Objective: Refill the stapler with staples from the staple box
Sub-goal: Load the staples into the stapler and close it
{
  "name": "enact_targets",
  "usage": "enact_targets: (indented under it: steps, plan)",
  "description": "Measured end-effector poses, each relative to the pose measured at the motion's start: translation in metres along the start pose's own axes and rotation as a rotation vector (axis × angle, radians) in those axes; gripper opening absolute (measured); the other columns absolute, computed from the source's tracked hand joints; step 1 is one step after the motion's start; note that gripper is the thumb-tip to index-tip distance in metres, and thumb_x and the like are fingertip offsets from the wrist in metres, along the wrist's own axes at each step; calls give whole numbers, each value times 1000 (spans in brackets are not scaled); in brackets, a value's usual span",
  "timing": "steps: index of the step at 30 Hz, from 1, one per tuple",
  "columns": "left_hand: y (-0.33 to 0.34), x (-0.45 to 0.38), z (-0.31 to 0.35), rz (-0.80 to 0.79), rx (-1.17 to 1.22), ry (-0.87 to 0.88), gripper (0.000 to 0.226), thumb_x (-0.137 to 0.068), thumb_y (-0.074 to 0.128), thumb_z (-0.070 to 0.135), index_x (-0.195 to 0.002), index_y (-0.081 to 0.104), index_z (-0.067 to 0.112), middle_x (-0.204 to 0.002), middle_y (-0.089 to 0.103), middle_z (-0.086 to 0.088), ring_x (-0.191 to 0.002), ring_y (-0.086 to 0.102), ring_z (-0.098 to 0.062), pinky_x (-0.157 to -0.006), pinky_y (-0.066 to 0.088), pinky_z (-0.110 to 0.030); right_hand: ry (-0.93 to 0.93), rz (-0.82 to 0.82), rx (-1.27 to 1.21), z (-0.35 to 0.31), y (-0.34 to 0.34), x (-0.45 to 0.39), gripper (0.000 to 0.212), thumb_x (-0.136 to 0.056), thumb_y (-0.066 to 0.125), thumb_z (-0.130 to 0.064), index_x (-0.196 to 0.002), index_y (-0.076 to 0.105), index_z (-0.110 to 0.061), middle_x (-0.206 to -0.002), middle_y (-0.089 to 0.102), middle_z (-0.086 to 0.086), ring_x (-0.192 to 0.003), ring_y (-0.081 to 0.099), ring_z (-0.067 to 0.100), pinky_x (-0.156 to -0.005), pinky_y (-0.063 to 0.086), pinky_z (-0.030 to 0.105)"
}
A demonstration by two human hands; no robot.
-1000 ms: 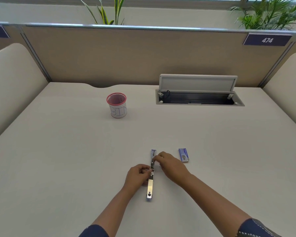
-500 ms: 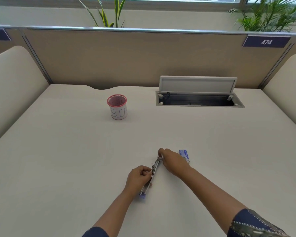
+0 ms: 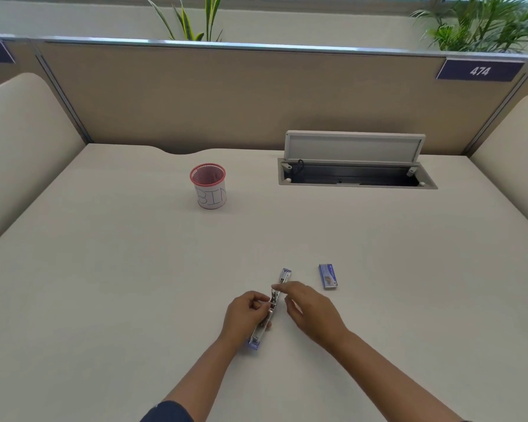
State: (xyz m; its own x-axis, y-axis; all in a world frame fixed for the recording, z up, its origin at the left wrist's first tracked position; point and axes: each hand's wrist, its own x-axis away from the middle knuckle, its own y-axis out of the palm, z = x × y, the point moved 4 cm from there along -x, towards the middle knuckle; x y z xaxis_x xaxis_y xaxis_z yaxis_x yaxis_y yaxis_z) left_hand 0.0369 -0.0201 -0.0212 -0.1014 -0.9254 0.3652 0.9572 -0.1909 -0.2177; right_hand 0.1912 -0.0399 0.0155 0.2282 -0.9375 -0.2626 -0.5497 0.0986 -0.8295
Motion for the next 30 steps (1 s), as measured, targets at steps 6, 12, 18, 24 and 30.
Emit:
enact_targets:
  steps: [6, 12, 18, 24, 30]
  plan:
    - [0, 0, 1, 8, -10, 6, 11, -84, 61, 5, -79, 65, 15, -60, 58, -3, -48, 66, -19, -58, 54, -30, 3, -38, 74, 2, 15, -1, 50, -77, 52, -4, -125, 54, -22, -108, 66, 2, -85, 65, 22, -67, 55, 32]
    - [-1, -1, 2, 20, -57, 28, 9, -83, 63, 5, -80, 64, 14, -58, 57, 0, -44, 62, -6, -54, 51, -18, -16, -25, 192, 2, 17, -4, 66, -63, 65, -2, -125, 53, -23, -103, 66, 0, -80, 65, 19, -66, 51, 28]
    - [-2, -2, 0, 24, -102, 39, 10, -82, 64, 9, -81, 65, 18, -63, 61, -3, -56, 65, -15, -64, 53, -26, -40, 55, 262, -8, 24, -3, 55, -63, 69, -8, -117, 62, -16, -92, 68, -4, -68, 62, 14, -59, 48, 22]
    - [-1, 1, 0, 16, -63, 10, 13, -80, 62, 5, -78, 66, 18, -65, 60, -7, -57, 67, -27, -61, 54, -32, 35, 107, 335, -4, 24, -3, 33, -71, 71, -19, -104, 70, -15, -79, 68, -6, -61, 62, 14, -54, 48, 22]
    - [-2, 2, 1, 8, -67, -3, 13, -79, 63, 6, -78, 67, 19, -64, 59, -4, -59, 63, -25, -65, 55, -37, 104, 40, 384, 7, 23, -1, 51, -53, 81, -10, -102, 71, -17, -86, 69, -4, -63, 62, 16, -51, 47, 24]
